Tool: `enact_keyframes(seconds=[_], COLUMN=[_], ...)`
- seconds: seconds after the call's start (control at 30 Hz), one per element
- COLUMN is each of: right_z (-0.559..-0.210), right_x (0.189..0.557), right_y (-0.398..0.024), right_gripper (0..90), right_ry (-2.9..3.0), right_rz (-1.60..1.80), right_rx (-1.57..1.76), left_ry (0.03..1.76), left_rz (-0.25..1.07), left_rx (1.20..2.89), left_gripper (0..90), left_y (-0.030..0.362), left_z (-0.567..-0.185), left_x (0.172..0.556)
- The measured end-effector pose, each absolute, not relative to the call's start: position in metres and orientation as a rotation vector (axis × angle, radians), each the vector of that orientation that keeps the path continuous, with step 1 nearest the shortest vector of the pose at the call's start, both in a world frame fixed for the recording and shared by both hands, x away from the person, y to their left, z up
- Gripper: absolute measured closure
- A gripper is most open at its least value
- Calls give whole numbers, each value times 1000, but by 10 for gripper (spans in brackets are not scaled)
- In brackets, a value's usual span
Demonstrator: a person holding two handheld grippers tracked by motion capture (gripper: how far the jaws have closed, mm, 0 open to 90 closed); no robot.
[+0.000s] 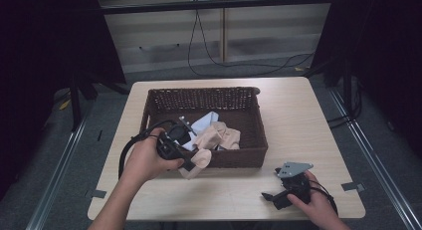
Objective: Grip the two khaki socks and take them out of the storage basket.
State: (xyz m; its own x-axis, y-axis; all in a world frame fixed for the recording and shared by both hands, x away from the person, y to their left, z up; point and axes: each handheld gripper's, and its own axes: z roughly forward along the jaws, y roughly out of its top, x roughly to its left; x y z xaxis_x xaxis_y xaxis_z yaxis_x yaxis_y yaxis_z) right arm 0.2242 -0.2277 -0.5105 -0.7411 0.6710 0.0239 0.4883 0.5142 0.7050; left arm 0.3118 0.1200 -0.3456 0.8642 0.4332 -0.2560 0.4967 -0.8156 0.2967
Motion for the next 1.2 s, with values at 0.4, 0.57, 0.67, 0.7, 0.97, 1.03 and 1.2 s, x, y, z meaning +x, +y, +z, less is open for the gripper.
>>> enact_keyframes(seconds=[0.4, 0.57, 0.67, 0.7, 0.97, 1.03, 1.2], right_z=[-511, -511, -511, -511, -511, -511, -511], right_x=[224, 224, 224, 224, 224, 224, 224], right_y=[-228, -228, -228, -228, -228, -228, -228], right_gripper=[21, 21, 21, 21, 21, 21, 21], right_ry=[2505, 2505, 2503, 2503, 2503, 2502, 2503], right_rz=[1047, 1048, 1049, 1049, 1050, 1050, 1051], right_rx=[978, 978, 982, 981, 979, 977, 979], left_ry=[645, 674, 686, 694, 734, 741, 760], left_rz=[-254, -190, -164, -159, -79, -64, -36], left_rx=[2692, 2657, 2661, 2661, 2634, 2639, 2646], left_gripper=[460, 340, 276, 268, 209, 194, 188], left_y=[110, 109, 107, 106, 97, 95, 88], left_z=[-361, -341, -333, -331, -329, -332, -341], left_x=[308, 317, 329, 333, 363, 370, 384])
